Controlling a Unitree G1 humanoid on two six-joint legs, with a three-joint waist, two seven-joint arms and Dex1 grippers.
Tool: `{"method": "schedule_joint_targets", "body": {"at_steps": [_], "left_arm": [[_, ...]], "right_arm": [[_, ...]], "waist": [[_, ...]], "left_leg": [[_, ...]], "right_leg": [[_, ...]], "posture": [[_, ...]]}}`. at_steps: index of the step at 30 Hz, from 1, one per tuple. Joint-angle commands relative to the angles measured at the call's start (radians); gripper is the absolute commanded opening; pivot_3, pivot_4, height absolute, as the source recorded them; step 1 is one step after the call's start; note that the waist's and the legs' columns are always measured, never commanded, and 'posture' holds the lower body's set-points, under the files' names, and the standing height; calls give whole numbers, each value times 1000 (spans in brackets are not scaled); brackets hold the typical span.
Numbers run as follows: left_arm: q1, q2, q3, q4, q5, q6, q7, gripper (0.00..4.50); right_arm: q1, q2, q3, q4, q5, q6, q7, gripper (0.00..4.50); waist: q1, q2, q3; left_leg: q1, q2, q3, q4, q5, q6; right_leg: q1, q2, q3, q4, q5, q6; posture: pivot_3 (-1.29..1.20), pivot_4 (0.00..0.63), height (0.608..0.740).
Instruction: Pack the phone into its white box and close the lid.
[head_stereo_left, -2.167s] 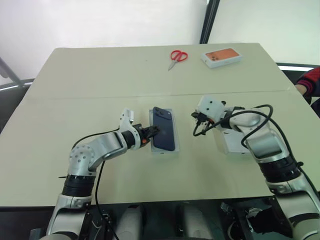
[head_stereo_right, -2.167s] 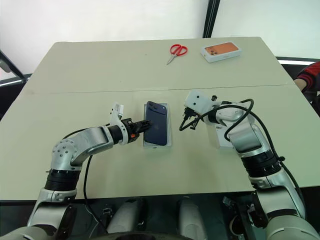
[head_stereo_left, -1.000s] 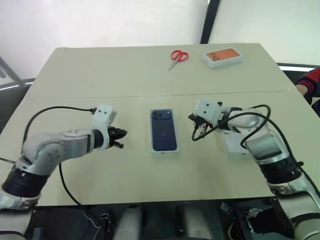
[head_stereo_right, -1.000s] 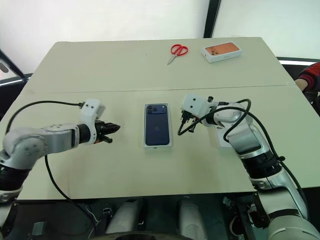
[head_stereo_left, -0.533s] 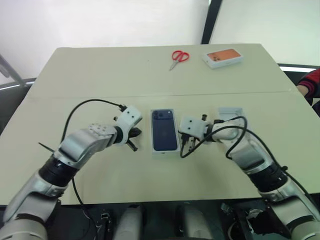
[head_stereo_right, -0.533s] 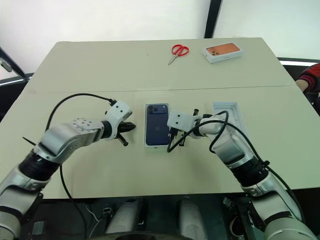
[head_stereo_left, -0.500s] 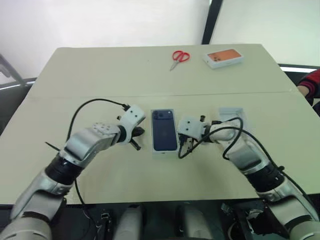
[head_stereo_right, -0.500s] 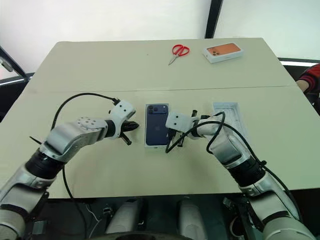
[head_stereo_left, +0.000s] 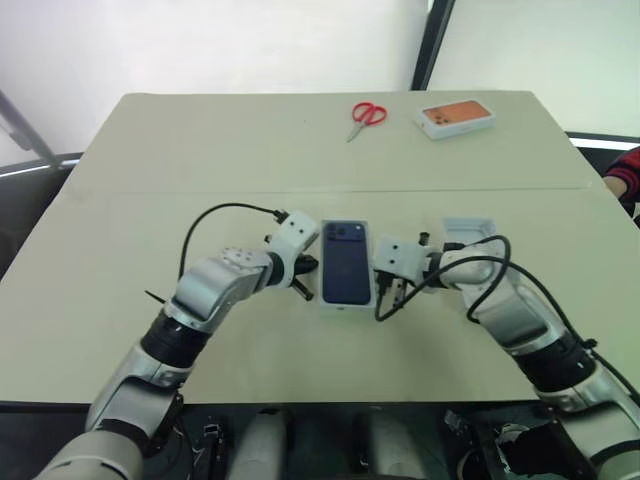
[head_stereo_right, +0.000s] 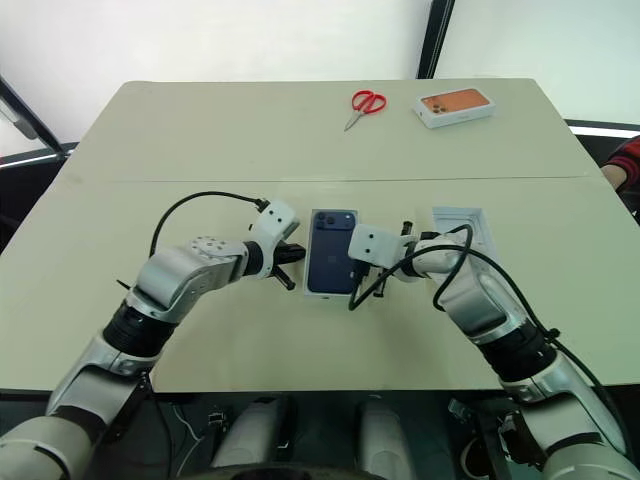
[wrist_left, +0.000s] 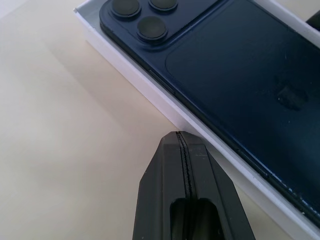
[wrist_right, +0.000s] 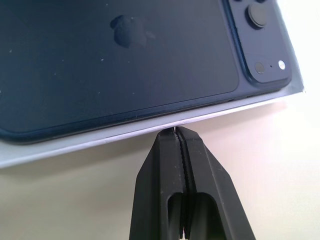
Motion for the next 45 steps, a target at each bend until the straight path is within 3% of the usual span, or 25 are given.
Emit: {"method": "schedule_joint_targets", "body": {"at_steps": [1, 14, 27, 30, 35, 37, 45], "left_arm": [[-35, -73, -88, 21, 1, -6, -85, 9], [-120, -216, -165, 126, 105, -30, -216, 9], [-96, -190, -94, 95, 137, -5, -240, 9], [-71, -116, -3, 32, 120, 33, -238, 0], [-29, -19, 75, -23, 111, 33, -239, 0], [-9, 14, 106, -36, 110, -6, -248, 0], [107, 106, 135, -99, 135, -336, -353, 0]], "right_arm": [[17, -34, -56, -80, 29, -8, 24, 0], [103, -142, -137, -117, 47, -15, 80, 0], [97, -175, -186, -72, 32, -36, 71, 0], [97, -212, -285, -101, 114, 28, 123, 886], [93, -200, -380, -140, 221, 172, 111, 3450], [67, -174, -406, -143, 246, 318, 65, 4383], [-108, -40, -392, -38, 271, 917, -167, 4383]], "waist": [[1, 0, 0], [-2, 0, 0], [-4, 0, 0], [-6, 2, 1], [-14, 2, 1], [-13, 2, 1], [-8, 3, 1]], "left_leg": [[0, 0, 0, 2, -1, 1], [0, -1, 0, 6, -2, 3], [1, 0, 0, 6, -2, 3], [0, 0, 0, 6, -2, 3], [1, 3, 0, 5, -3, 5], [1, 3, 0, 5, -4, 6], [0, 3, 0, 5, -3, 5]], "right_leg": [[2, 0, -1, -1, 0, 0], [5, -1, -1, -1, -1, 2], [5, -1, -1, -1, -1, 2], [4, -1, -1, -1, -1, 2], [4, 0, -1, 0, -1, 1], [4, 0, 0, 0, -1, 2], [3, -2, 0, 0, -1, 1]], "posture": [[0, 150, 740], [0, 150, 740], [0, 150, 740], [0, 150, 740], [0, 150, 740], [0, 150, 740], [0, 150, 740]]}}
